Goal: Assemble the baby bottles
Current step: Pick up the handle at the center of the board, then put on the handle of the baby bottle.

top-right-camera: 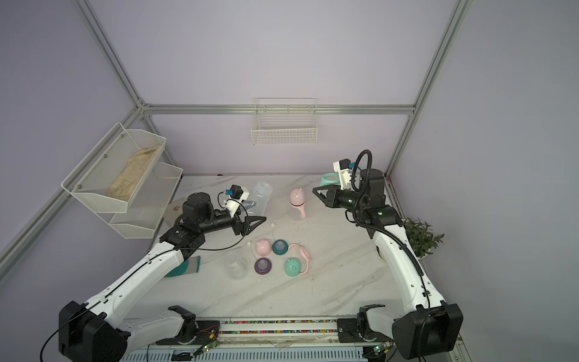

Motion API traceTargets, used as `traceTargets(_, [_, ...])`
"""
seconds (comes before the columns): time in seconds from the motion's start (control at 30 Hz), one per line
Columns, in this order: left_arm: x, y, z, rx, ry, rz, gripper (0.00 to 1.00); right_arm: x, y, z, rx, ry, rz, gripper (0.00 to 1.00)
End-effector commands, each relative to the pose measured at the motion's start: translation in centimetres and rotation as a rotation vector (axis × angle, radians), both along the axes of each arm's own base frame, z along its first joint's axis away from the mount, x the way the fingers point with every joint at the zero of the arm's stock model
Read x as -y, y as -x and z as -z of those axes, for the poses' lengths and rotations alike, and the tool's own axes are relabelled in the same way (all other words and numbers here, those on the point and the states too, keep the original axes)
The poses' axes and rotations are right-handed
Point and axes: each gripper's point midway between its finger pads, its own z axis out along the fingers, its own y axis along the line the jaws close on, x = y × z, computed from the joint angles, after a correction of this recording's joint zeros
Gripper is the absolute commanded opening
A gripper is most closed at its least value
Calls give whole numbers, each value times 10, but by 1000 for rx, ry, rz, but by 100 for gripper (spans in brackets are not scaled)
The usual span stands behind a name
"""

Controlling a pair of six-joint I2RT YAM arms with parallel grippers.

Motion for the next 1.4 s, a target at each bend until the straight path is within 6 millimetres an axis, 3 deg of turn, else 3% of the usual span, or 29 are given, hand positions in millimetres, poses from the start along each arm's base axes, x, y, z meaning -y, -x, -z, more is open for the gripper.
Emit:
traceTargets(0.0, [14,24,-33,98,87,178,0,-38,39,-57,121,-152,-329,0])
traceTargets(0.17, [16,22,-38,131,101,191,0,-109,80,-71,161,-145,-607,0])
traceTargets(0.3, [17,17,-34,126,94,176,0,-135,113,-89,233,-183,-744,0])
traceTargets(0.53, [13,10,-34,148,97,126,0,-143,131,-103,274,-221,-798,0])
traceTargets(0.77, [11,22,-62,257,190,143,0,-153,123,-78,203,-224,-799,0])
traceTargets(1.37, [9,28,-72,335,239,157,0,-169,108,-47,116,-268,-760,0])
